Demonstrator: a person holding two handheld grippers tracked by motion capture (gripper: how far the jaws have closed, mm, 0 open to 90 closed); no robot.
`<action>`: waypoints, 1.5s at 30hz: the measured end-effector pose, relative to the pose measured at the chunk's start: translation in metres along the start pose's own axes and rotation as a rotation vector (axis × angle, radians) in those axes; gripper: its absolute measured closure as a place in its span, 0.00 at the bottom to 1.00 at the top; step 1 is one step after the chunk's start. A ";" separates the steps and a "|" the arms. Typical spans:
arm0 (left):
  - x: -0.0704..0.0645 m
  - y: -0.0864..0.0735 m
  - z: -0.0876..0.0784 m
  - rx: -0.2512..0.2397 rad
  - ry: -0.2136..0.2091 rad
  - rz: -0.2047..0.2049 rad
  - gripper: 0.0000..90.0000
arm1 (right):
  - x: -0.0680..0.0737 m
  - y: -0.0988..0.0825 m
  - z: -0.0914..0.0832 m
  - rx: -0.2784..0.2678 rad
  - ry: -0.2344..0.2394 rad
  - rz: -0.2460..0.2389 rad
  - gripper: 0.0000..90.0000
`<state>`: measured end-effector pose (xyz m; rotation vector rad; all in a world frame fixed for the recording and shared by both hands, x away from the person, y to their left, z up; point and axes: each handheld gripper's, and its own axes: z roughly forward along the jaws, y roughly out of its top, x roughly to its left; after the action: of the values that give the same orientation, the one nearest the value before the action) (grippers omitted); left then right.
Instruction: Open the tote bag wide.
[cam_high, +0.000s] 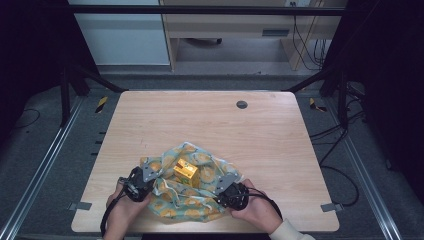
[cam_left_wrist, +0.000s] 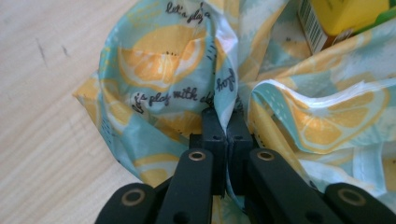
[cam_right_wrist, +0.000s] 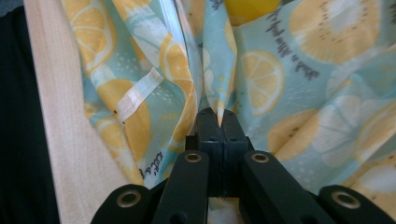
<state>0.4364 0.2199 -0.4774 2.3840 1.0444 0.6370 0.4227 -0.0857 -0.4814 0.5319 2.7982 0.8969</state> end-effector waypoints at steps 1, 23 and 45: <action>-0.001 0.000 0.001 0.020 0.002 0.014 1.00 | 0.001 0.000 0.001 0.010 0.017 -0.007 1.00; -0.008 0.000 -0.015 -0.072 0.026 0.005 0.75 | 0.002 0.007 -0.011 -0.044 -0.011 -0.020 0.58; 0.015 -0.003 -0.047 -0.396 -0.037 -0.199 0.18 | -0.053 -0.012 -0.080 -0.282 -0.224 0.217 0.15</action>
<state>0.4167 0.2431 -0.4386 1.9185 1.0166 0.6551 0.4478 -0.1571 -0.4210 0.8414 2.3947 1.1702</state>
